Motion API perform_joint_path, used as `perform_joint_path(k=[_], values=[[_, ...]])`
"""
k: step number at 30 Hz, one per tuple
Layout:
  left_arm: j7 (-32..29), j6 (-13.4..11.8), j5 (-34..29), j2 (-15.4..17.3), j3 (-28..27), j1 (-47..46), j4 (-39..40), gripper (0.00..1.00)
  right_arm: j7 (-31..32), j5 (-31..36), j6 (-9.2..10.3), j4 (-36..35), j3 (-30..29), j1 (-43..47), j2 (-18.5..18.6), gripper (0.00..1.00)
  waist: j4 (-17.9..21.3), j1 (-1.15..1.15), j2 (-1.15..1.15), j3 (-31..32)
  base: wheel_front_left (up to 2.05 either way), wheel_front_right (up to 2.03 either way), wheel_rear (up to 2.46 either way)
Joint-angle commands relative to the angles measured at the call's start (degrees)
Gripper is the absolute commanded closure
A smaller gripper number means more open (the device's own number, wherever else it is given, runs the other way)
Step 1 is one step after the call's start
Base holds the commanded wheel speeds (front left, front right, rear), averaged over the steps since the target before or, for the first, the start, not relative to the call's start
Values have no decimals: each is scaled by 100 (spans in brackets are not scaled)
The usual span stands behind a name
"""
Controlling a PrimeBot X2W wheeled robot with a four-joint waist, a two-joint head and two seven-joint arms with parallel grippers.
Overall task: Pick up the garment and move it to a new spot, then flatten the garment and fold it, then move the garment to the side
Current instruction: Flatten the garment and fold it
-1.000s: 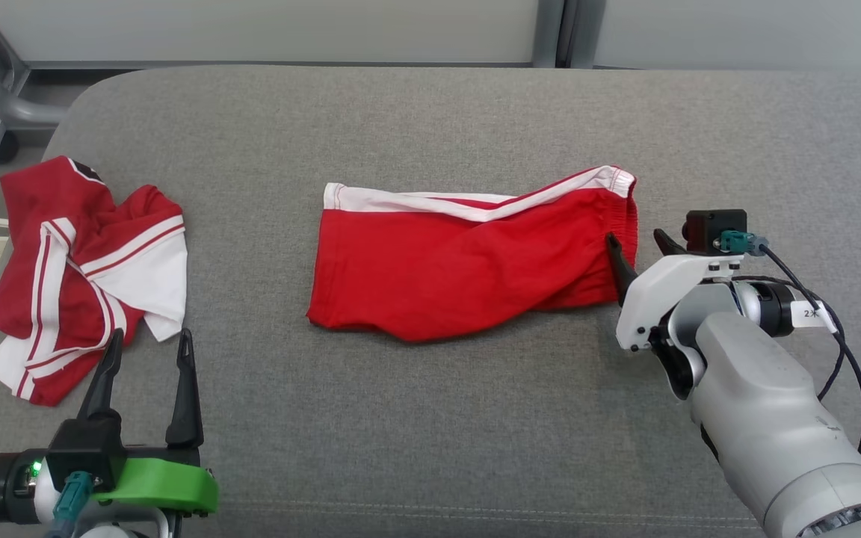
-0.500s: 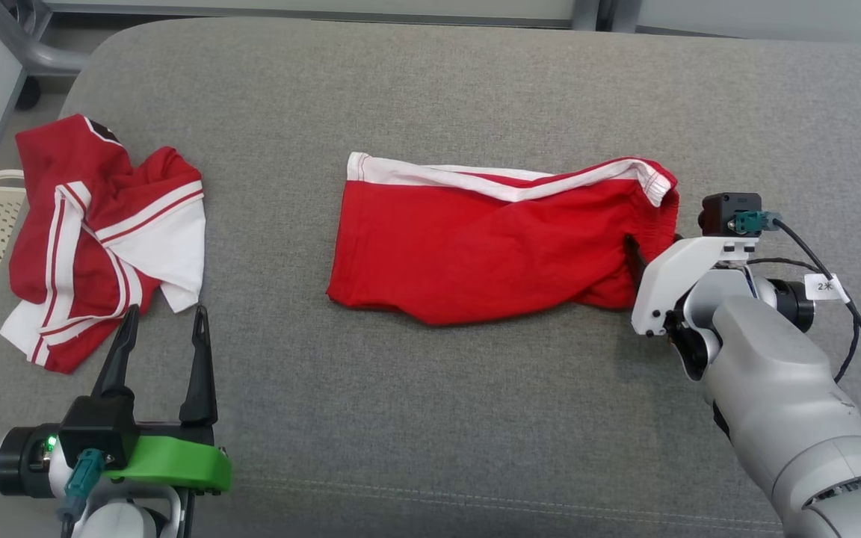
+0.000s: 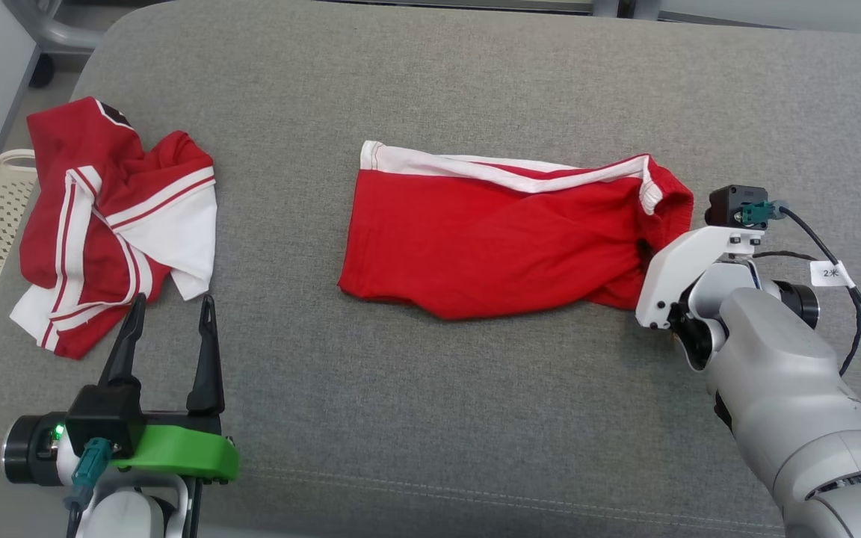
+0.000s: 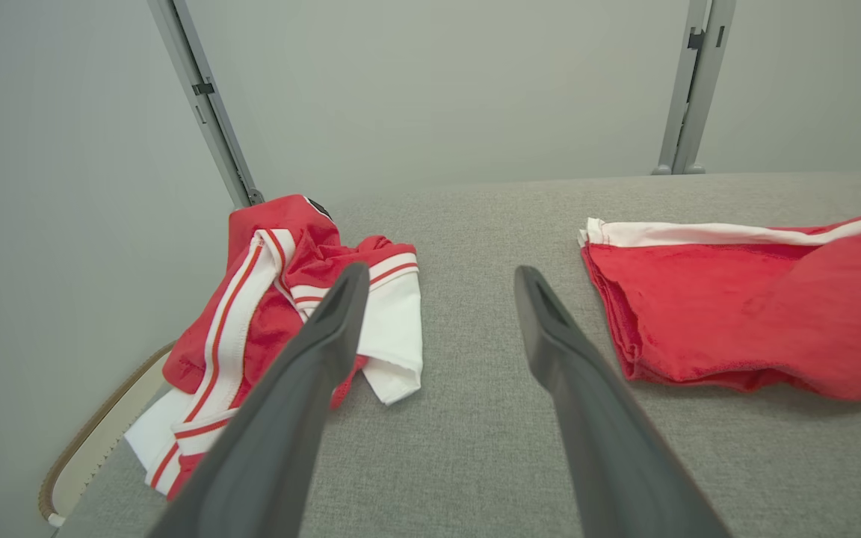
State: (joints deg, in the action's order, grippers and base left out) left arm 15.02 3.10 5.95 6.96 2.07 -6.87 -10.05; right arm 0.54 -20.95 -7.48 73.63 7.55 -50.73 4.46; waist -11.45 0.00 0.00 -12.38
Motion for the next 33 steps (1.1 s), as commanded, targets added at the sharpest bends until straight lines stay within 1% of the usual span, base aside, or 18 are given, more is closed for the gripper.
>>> perform_joint_path(k=[1,5,8,11,16,21,25,27,33], values=[[12,37,-36,-18,0,-74,-27,0,6,36,-2,53,9,54,-23,100,-11,0,0,-10,0,0,0],[12,44,-33,-35,-67,-44,-56,0,-97,54,-1,51,59,95,48,100,35,0,0,17,0,0,0],[12,36,-38,-53,-103,28,-71,0,-162,-72,5,15,113,174,135,100,116,0,0,87,0,0,0],[12,51,-44,-62,-127,81,-92,0,-94,-267,5,-166,268,281,242,100,228,0,0,175,0,0,0],[12,69,-71,-73,-142,153,-87,0,113,-628,4,-607,733,521,593,100,467,0,0,316,0,0,0],[12,96,-92,-71,-145,184,-96,0,387,-996,4,-1079,1271,716,1110,100,655,0,0,407,0,0,0],[12,112,-107,-91,-144,217,-108,0,640,-1387,4,-1499,1667,791,1363,100,757,0,0,453,0,0,0],[12,121,-101,-98,-151,233,-122,0,799,-1723,2,-1853,1910,855,1411,100,793,0,0,467,0,0,0],[12,134,-91,-137,-146,252,-141,0,1306,-2767,0,-2933,2536,1002,1818,100,822,0,0,511,0,0,0]])
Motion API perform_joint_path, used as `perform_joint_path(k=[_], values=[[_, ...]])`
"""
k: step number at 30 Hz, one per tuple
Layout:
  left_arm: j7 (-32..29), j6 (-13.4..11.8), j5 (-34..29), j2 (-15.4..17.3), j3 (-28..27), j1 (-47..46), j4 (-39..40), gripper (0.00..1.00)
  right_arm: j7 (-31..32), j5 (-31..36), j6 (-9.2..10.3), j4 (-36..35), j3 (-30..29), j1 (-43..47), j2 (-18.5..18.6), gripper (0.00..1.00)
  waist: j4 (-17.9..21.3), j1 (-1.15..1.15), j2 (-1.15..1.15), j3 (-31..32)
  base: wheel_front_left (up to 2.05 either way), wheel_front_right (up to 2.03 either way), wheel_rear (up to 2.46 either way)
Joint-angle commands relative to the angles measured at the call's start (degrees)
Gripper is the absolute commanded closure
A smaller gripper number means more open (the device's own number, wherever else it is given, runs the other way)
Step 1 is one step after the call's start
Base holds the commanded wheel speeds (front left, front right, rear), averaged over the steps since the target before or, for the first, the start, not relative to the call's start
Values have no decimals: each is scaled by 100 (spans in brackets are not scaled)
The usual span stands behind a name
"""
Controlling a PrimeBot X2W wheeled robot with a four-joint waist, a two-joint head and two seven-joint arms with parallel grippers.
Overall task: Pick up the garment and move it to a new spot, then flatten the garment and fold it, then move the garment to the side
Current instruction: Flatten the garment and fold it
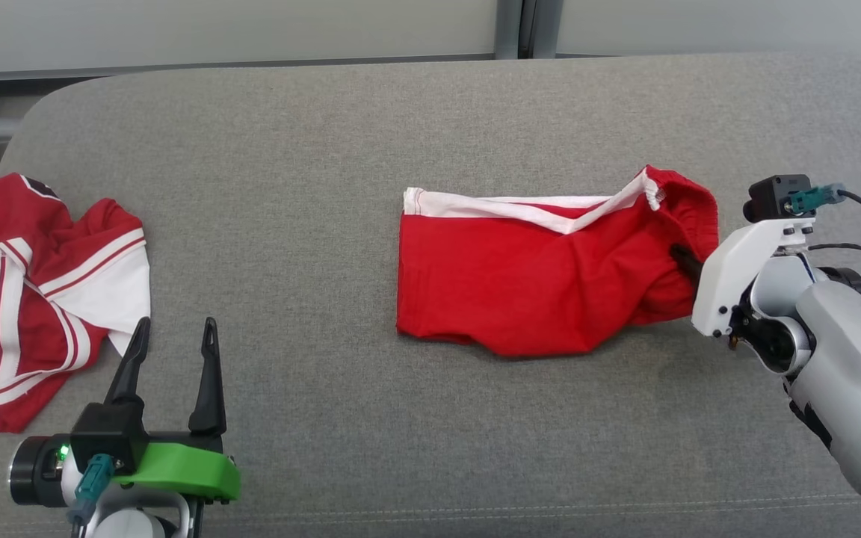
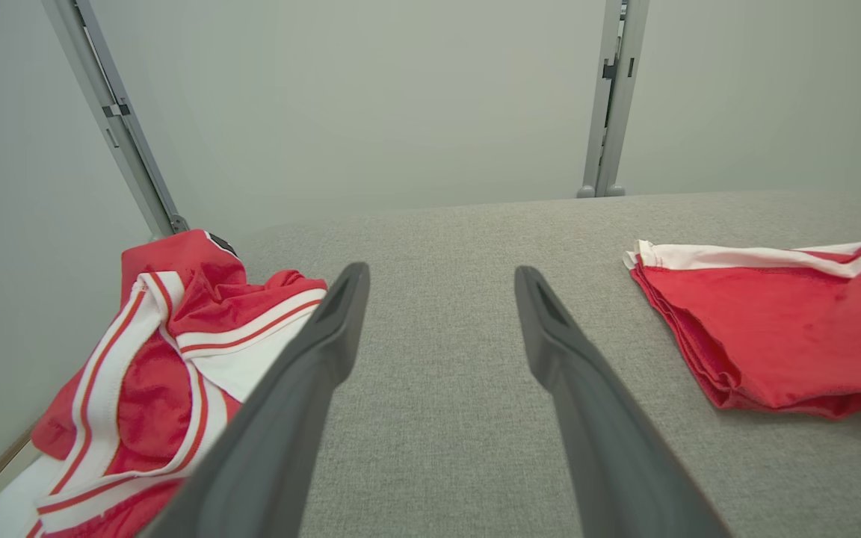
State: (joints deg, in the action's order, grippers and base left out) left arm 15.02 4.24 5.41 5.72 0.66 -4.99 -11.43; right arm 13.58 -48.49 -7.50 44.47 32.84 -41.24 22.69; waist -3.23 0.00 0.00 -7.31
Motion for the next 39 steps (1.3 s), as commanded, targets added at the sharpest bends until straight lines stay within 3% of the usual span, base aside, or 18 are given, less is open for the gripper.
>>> perform_joint_path(k=[1,8,18,23,39], values=[[12,22,-32,-19,-6,67,-4,0,89,-201,1,-185,90,75,66,100,0,0,0,9,0,0,0],[12,43,-6,-66,2,74,-50,0,687,-1455,1,-1147,437,128,397,100,-39,0,0,47,0,0,0],[12,88,17,-136,62,-12,-113,0,934,-2287,1,-1349,590,-10,263,100,-233,0,0,37,0,0,0],[12,98,23,-182,115,-61,-143,0,907,-2521,0,-1085,615,-141,-16,100,-372,0,0,23,0,0,0],[12,105,127,-269,421,-248,-321,0,894,-2680,0,1038,618,-1093,-1205,100,-879,0,0,-84,0,0,0]])
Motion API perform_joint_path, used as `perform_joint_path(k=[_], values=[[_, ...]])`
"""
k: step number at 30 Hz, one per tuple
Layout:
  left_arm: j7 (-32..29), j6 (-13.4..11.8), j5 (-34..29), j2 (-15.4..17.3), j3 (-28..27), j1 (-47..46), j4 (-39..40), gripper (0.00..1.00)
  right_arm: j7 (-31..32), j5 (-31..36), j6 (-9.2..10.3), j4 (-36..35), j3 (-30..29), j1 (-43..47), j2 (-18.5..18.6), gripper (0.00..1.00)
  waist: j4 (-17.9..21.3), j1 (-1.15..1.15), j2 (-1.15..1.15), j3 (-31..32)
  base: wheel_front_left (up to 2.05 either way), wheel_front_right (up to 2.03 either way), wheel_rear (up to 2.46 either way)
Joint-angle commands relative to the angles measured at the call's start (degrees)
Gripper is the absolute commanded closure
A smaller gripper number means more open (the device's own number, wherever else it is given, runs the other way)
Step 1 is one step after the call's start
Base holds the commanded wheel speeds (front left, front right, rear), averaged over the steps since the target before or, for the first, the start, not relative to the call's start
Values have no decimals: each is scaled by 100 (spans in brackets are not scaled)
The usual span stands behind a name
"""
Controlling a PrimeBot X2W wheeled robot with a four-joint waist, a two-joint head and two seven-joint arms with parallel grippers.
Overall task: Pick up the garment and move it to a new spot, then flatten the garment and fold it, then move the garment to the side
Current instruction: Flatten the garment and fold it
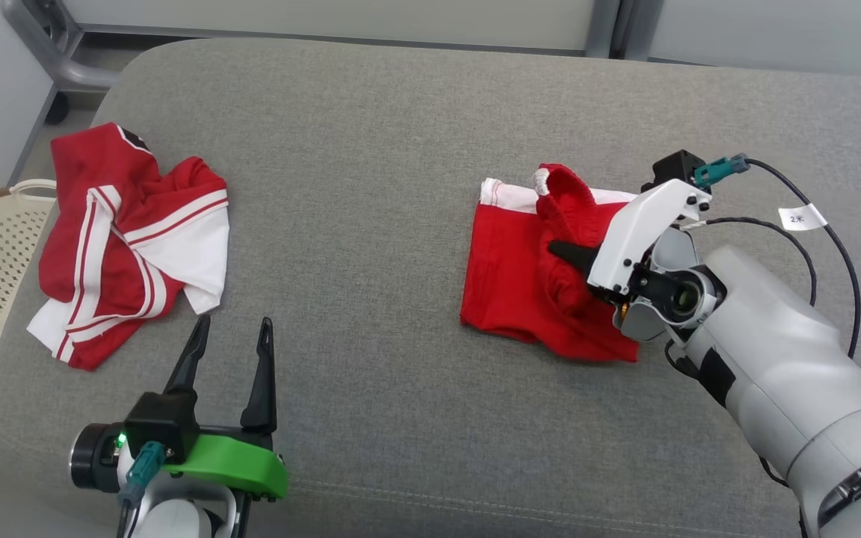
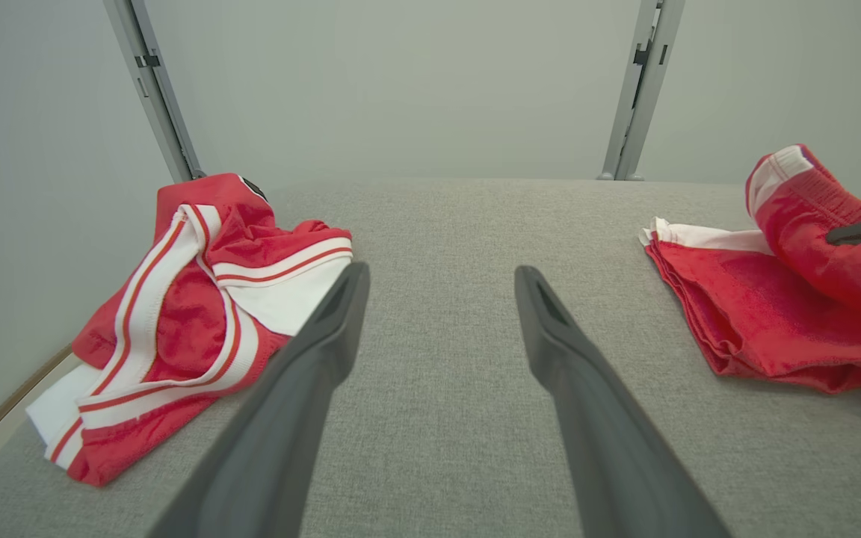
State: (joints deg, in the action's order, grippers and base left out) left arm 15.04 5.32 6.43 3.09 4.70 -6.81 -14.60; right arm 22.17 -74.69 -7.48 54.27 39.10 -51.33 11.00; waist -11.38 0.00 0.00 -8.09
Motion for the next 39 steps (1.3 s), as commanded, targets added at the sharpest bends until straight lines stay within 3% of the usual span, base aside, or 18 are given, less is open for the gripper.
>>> perform_joint_path(k=[1,12,20,21,23,32,39], values=[[11,-12,35,-9,37,-77,-13,0,92,-86,-2,188,-21,-138,-97,100,-96,0,0,-5,0,0,0],[11,-76,185,-18,232,-107,-131,0,265,-83,-2,1372,-33,-600,-464,100,-380,0,0,60,0,0,0],[11,-150,271,-18,334,-117,-124,0,102,-11,-2,1705,-12,-697,-555,100,-455,0,0,47,0,0,0],[11,-165,274,-18,336,-117,-123,0,48,9,-2,1720,-5,-706,-564,86,-454,0,0,42,0,0,0],[11,-180,289,-19,337,-122,-124,0,-29,34,-2,1751,2,-732,-571,0,-444,0,0,32,0,0,0],[11,-136,181,-18,229,-117,-133,0,-141,-77,-2,1403,-31,-578,-484,0,-305,0,0,55,0,0,0],[11,-107,67,-17,98,-41,-12,0,-1136,469,-1,166,428,-219,193,0,-152,0,0,91,0,0,0]])
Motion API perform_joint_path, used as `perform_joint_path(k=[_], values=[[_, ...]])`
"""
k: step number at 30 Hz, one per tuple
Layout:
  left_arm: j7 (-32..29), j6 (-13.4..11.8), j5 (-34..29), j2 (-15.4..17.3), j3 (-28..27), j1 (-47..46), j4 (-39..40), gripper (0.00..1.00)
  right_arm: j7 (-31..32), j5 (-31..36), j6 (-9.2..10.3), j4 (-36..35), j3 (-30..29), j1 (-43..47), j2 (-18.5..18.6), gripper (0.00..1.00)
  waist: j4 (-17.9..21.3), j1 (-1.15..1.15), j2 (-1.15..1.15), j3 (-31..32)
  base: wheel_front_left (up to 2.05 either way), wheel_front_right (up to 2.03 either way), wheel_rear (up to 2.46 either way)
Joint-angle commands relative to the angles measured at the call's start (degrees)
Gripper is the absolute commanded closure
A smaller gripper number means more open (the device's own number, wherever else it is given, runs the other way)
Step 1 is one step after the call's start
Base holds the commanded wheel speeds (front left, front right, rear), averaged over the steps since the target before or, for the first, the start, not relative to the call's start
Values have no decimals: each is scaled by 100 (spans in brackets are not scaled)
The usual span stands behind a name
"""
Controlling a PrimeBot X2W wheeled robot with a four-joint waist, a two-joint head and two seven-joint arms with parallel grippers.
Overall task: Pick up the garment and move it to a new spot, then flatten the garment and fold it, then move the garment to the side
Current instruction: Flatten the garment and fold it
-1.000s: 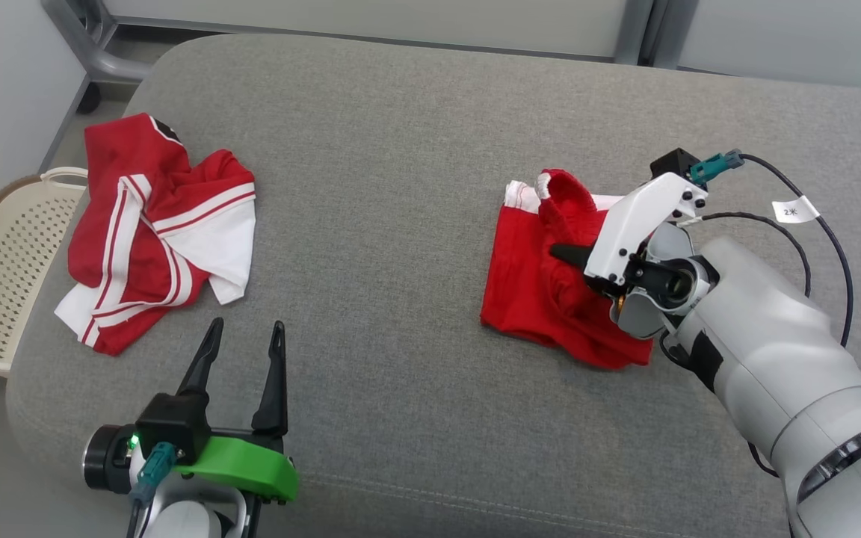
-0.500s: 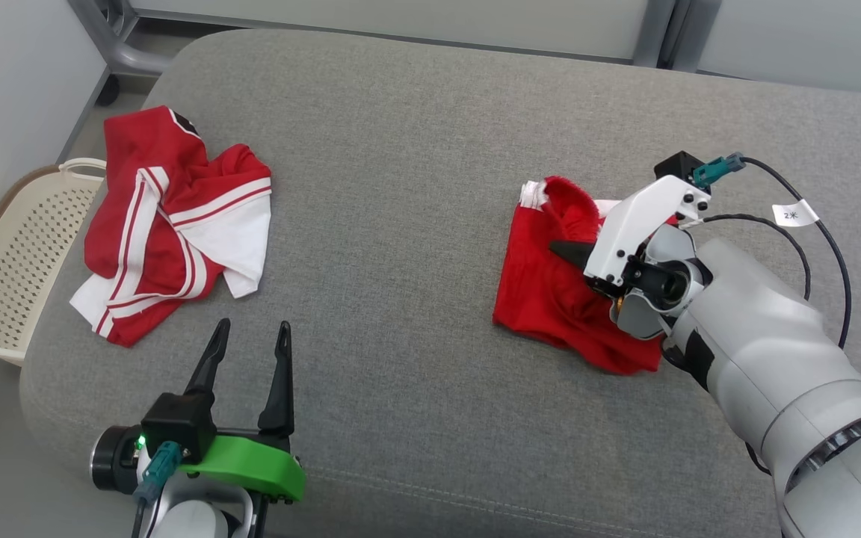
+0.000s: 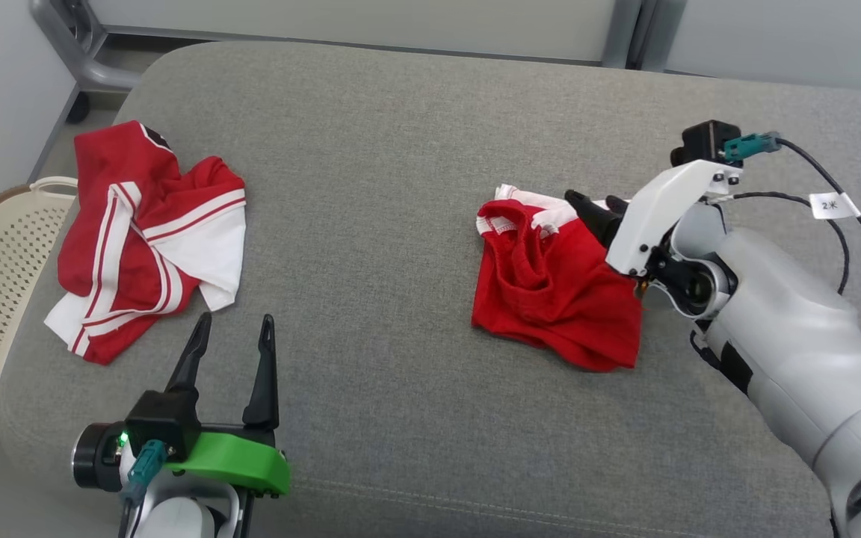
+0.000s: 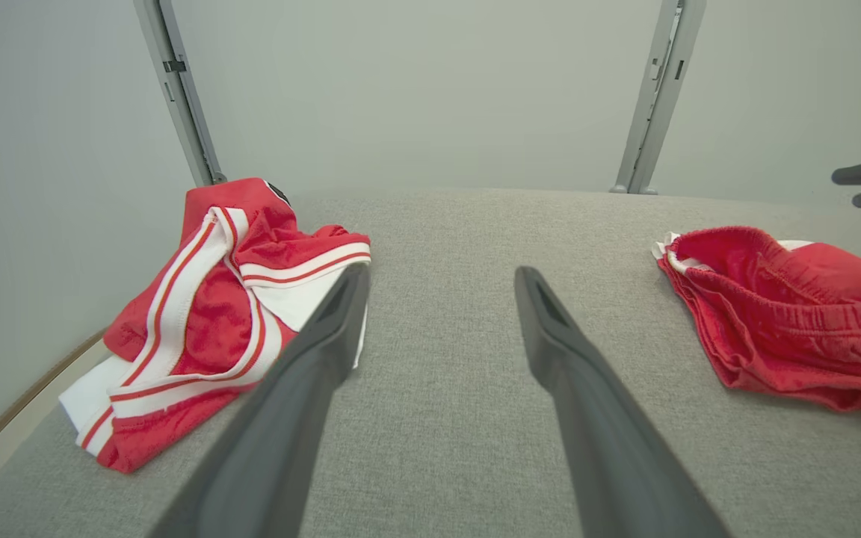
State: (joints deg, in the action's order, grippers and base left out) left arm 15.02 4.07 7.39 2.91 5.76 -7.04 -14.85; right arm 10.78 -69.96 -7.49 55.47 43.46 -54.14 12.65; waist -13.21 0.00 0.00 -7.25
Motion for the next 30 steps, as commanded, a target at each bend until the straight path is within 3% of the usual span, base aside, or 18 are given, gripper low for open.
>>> perform_joint_path(k=[1,8,13,24,30], values=[[12,10,-53,2,-33,10,59,0,-174,54,-1,-134,49,146,121,0,61,0,0,8,0,0,0],[12,34,-155,19,-186,111,255,0,-1210,485,-1,-767,360,513,750,0,227,0,0,-5,0,0,0],[12,57,-235,21,-259,147,334,0,-1840,740,-1,-932,537,720,969,0,315,0,0,7,0,0,0],[12,64,-333,18,-368,279,526,0,-2547,1035,0,-915,460,1179,1059,0,438,0,0,103,0,0,0],[12,15,-408,16,-447,354,684,0,-2605,1406,0,-960,-141,1395,1018,0,498,0,0,167,0,0,0]])
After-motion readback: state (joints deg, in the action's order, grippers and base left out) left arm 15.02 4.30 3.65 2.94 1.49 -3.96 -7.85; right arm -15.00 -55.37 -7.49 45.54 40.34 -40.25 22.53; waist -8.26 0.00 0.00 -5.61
